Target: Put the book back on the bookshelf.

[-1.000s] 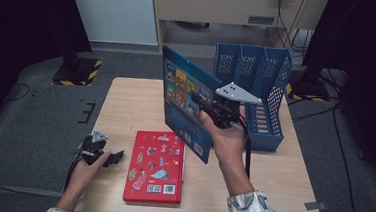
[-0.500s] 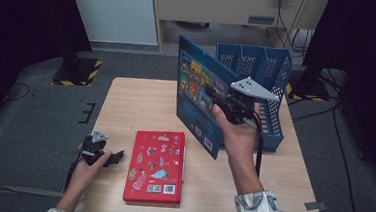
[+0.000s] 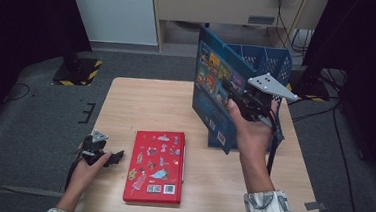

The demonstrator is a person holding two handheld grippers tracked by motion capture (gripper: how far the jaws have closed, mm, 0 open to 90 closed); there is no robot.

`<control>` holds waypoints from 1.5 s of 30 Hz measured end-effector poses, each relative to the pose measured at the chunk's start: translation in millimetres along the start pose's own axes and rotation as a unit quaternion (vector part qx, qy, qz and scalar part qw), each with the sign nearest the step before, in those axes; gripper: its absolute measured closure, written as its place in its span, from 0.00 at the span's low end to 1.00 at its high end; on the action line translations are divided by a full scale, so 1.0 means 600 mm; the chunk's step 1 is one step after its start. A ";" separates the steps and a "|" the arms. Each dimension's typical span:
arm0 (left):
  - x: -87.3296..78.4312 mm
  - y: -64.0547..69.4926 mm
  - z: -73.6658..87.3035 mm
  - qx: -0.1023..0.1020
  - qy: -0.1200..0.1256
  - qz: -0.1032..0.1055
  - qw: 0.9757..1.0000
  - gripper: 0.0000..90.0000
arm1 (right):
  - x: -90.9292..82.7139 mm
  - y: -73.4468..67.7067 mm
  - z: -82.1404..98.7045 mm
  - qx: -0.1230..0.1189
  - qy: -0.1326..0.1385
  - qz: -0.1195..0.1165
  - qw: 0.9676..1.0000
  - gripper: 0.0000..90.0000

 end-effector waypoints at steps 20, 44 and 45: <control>0.002 0.003 -0.002 -0.005 0.000 -0.005 1.000 0.00 | -0.031 0.059 0.002 -0.001 0.004 0.057 0.998 0.92; 0.003 0.004 -0.002 -0.005 0.001 -0.006 1.000 0.00 | 0.038 0.118 0.030 0.021 0.003 0.103 0.994 0.92; 0.003 0.004 -0.002 -0.005 0.001 -0.006 1.000 0.00 | 0.040 0.120 0.029 0.020 0.003 0.104 0.994 0.92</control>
Point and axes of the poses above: each handheld gripper's, and its own axes: x roughly forward along the jaws, z roughly out of its underside, y roughly to its right, the point moved 1 cm from there along x, roughly forward along the jaws, and after that the axes turned 4 degrees about y, right-handed, at the moved point
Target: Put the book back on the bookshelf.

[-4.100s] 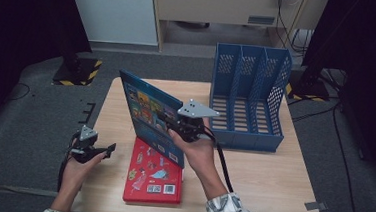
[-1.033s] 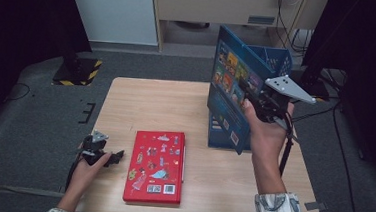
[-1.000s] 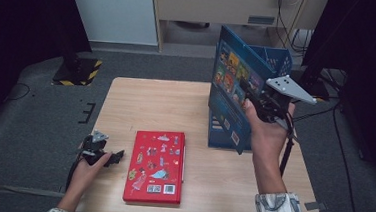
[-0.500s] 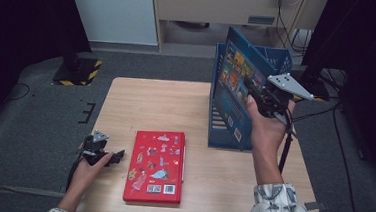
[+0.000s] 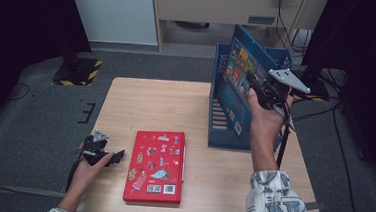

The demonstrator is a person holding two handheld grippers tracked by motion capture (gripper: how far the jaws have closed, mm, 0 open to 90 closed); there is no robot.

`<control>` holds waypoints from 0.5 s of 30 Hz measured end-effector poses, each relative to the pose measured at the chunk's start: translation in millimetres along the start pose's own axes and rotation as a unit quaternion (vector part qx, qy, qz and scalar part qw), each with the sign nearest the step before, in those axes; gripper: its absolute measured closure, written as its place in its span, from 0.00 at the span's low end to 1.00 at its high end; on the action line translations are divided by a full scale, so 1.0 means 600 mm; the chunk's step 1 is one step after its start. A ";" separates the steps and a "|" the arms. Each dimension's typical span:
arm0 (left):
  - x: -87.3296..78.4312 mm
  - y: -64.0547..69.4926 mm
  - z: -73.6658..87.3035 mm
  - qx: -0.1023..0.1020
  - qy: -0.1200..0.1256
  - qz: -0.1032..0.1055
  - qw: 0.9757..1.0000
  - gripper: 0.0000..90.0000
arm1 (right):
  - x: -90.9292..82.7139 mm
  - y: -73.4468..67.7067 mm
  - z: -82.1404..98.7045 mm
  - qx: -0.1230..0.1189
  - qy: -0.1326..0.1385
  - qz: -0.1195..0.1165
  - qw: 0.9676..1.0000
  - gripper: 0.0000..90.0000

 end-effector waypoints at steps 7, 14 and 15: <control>0.001 0.001 0.000 -0.002 0.000 -0.002 1.000 0.00 | 0.023 0.004 -0.004 0.003 0.006 0.006 1.000 0.92; 0.001 0.001 -0.001 -0.004 0.000 -0.002 1.000 0.00 | 0.054 0.002 0.002 0.001 0.009 0.014 1.000 0.92; 0.001 0.001 -0.001 -0.004 0.000 -0.002 1.000 0.00 | 0.057 0.002 0.003 -0.001 0.009 0.016 1.000 0.92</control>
Point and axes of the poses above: each handheld gripper's, and its own axes: x roughly forward along the jaws, z roughly out of its underside, y roughly to its right, the point moved 1 cm from there along x, roughly forward along the jaws, and after that the axes turned 4 degrees about y, right-handed, at the moved point
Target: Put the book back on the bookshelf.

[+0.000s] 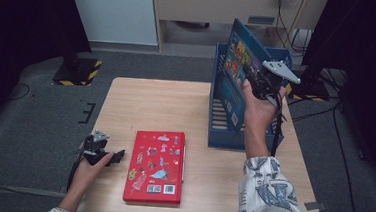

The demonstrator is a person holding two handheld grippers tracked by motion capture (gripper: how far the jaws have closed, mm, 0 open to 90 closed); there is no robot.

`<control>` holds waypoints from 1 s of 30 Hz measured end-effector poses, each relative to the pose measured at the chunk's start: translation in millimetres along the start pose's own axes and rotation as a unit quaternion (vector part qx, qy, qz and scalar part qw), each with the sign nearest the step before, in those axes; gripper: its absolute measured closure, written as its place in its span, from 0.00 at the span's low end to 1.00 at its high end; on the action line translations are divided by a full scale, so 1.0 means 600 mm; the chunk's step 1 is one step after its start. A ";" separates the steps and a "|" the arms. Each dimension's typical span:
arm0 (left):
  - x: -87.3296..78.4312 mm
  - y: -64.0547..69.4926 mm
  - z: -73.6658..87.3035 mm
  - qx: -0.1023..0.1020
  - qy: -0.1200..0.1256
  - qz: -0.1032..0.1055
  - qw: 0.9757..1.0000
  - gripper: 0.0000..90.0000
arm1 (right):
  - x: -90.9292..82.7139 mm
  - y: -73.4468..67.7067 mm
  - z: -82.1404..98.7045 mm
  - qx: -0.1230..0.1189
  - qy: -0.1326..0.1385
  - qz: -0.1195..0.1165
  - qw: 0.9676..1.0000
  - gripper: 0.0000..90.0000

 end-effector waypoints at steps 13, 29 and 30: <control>0.000 0.000 0.000 0.001 -0.001 0.000 1.000 0.00 | 0.023 0.000 0.013 -0.004 0.006 0.008 1.000 0.92; 0.001 0.000 -0.001 0.003 -0.002 0.001 1.000 0.00 | 0.054 -0.005 0.037 -0.005 -0.001 0.007 1.000 0.92; 0.001 0.000 -0.001 0.003 -0.002 0.001 1.000 0.00 | 0.054 -0.005 0.037 -0.005 -0.001 0.007 1.000 0.92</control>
Point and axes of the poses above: each handheld gripper's, and its own axes: x roughly forward along the jaws, z roughly out of its underside, y roughly to its right, the point moved 1 cm from there along x, roughly forward along the jaws, and after that the axes turned 4 degrees about y, right-handed, at the moved point
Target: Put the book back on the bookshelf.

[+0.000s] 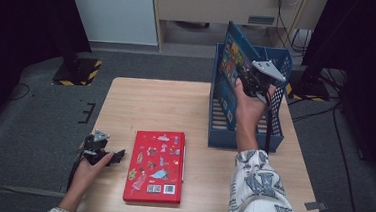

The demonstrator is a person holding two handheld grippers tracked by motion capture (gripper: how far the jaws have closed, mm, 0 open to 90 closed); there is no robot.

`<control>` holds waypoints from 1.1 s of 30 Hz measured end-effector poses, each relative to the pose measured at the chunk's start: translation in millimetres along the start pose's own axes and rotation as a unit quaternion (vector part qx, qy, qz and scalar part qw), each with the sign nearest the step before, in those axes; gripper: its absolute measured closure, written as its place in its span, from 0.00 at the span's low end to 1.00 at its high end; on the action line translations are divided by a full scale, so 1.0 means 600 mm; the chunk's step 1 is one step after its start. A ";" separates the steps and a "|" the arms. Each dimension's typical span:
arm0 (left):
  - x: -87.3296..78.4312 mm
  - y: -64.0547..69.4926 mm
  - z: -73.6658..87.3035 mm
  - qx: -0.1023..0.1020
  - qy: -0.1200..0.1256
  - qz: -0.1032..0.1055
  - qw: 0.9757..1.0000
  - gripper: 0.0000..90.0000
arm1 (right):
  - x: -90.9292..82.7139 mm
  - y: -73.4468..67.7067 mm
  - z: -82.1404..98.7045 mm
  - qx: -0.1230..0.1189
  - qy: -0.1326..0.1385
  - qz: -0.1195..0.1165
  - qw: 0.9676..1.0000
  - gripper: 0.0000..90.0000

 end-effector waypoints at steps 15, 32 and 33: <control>0.001 0.000 -0.001 0.001 0.001 0.002 1.000 0.00 | 0.018 -0.005 0.050 -0.016 -0.018 0.005 1.000 0.92; 0.001 0.001 -0.001 0.002 0.000 0.002 1.000 0.00 | 0.020 -0.013 0.092 -0.028 -0.033 -0.003 0.999 0.92; 0.001 0.001 -0.001 0.002 0.000 0.002 1.000 0.00 | 0.019 -0.013 0.093 -0.028 -0.033 -0.003 0.999 0.92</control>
Point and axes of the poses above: each handheld gripper's, and its own axes: x roughly forward along the jaws, z roughly out of its underside, y roughly to its right, the point moved 1 cm from there along x, roughly forward along the jaws, and after that the axes turned 4 degrees about y, right-handed, at the moved point
